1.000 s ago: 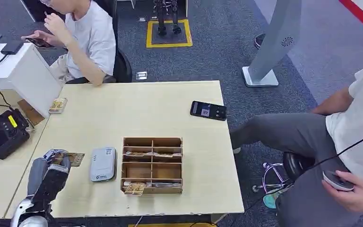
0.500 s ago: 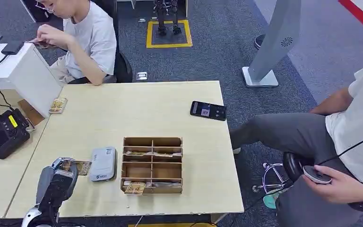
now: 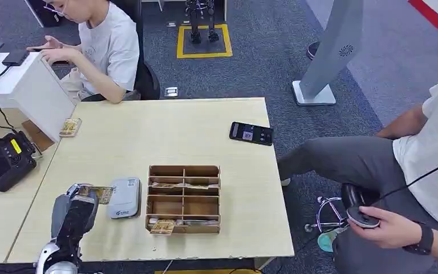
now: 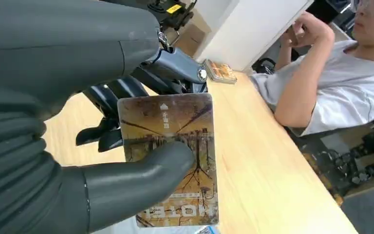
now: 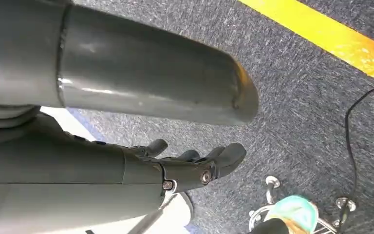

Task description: Pass the card to the sensor for recognition and then transmit it.

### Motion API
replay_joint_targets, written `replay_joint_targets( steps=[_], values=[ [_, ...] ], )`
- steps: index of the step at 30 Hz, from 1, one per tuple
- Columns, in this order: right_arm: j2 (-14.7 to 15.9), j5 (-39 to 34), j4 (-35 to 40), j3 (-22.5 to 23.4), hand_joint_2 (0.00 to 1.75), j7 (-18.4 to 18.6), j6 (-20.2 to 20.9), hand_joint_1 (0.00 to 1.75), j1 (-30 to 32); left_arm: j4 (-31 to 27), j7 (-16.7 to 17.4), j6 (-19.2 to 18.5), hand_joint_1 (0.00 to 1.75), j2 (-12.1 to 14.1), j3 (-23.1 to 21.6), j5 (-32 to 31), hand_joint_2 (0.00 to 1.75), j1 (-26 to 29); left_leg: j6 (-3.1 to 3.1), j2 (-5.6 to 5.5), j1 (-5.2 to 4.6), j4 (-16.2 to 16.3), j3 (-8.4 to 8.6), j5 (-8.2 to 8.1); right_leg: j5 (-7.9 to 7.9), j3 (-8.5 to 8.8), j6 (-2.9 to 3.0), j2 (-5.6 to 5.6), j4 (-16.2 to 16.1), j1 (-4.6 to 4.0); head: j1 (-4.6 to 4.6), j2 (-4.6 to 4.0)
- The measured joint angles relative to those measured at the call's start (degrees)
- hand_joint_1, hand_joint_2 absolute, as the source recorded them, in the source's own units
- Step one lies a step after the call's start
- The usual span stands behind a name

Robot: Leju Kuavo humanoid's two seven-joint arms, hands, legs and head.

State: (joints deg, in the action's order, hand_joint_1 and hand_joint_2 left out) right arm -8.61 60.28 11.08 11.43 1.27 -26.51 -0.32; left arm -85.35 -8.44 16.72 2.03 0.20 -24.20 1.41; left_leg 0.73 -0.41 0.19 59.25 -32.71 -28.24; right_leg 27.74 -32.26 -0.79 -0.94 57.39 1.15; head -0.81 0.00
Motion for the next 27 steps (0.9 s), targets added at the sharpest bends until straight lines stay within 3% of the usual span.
replay_joint_targets(
  steps=[10, 12, 14, 16, 25, 27],
  values=[
    [0.0, 0.9, 0.0, -0.1, 0.0, 0.5, 0.1, 0.0, -0.1, 6.9, 0.3, 3.2, 1.75, -0.7, 0.0, 0.5, 1.75, -4.0, 0.0, 0.01, 0.0, 0.0, -0.01, -0.01, 0.0, 0.0, 0.0, -0.01, 0.0, 0.0, 0.0, 0.0],
    [0.0, 1.1, 0.0, -0.1, 0.0, 0.6, 0.1, 0.0, -0.1, 7.8, 0.3, 3.8, 1.66, -0.8, 0.0, 0.4, 1.75, -4.3, 0.0, 0.01, 0.0, 0.0, -0.01, -0.01, 0.0, -0.01, 0.0, -0.01, 0.0, 0.0, 0.02, 0.0],
    [0.0, 1.2, 0.0, -0.1, 0.0, 0.7, 0.2, 0.0, -0.2, 8.7, 0.3, 4.2, 1.75, -0.9, 0.0, 0.3, 1.75, -4.7, 0.0, 0.0, -0.01, 0.0, -0.01, -0.01, 0.0, 0.0, 0.0, 0.0, 0.0, 0.01, 0.02, 0.0],
    [0.0, 1.4, 0.0, -0.1, 0.0, 0.6, 0.2, 0.0, -0.3, 10.0, 0.3, 4.3, 1.69, -0.9, 0.0, 0.4, 1.75, -5.0, 0.0, 0.0, -0.01, 0.0, -0.01, -0.01, 0.0, 0.0, 0.0, 0.0, 0.0, 0.01, 0.0, 0.0],
    [0.0, 1.5, 0.0, -0.1, 0.0, 0.5, 0.2, 0.0, -0.3, 13.6, -0.4, 5.6, 1.75, -1.2, 0.0, -1.0, 1.75, -5.1, 0.0, 0.01, 0.0, 0.0, -0.01, 0.0, 0.0, 0.0, 0.0, -0.01, 0.0, 0.0, 0.0, 0.0],
    [0.0, 1.6, 0.0, -0.1, 0.0, 0.6, 0.2, 0.0, -0.3, 14.0, -0.4, 5.6, 1.64, -1.3, 0.0, -1.1, 1.75, -5.1, 0.0, 0.01, 0.0, 0.0, -0.01, 0.0, 0.0, 0.0, 0.0, -0.01, 0.0, 0.0, 0.0, 0.0]
  ],
)
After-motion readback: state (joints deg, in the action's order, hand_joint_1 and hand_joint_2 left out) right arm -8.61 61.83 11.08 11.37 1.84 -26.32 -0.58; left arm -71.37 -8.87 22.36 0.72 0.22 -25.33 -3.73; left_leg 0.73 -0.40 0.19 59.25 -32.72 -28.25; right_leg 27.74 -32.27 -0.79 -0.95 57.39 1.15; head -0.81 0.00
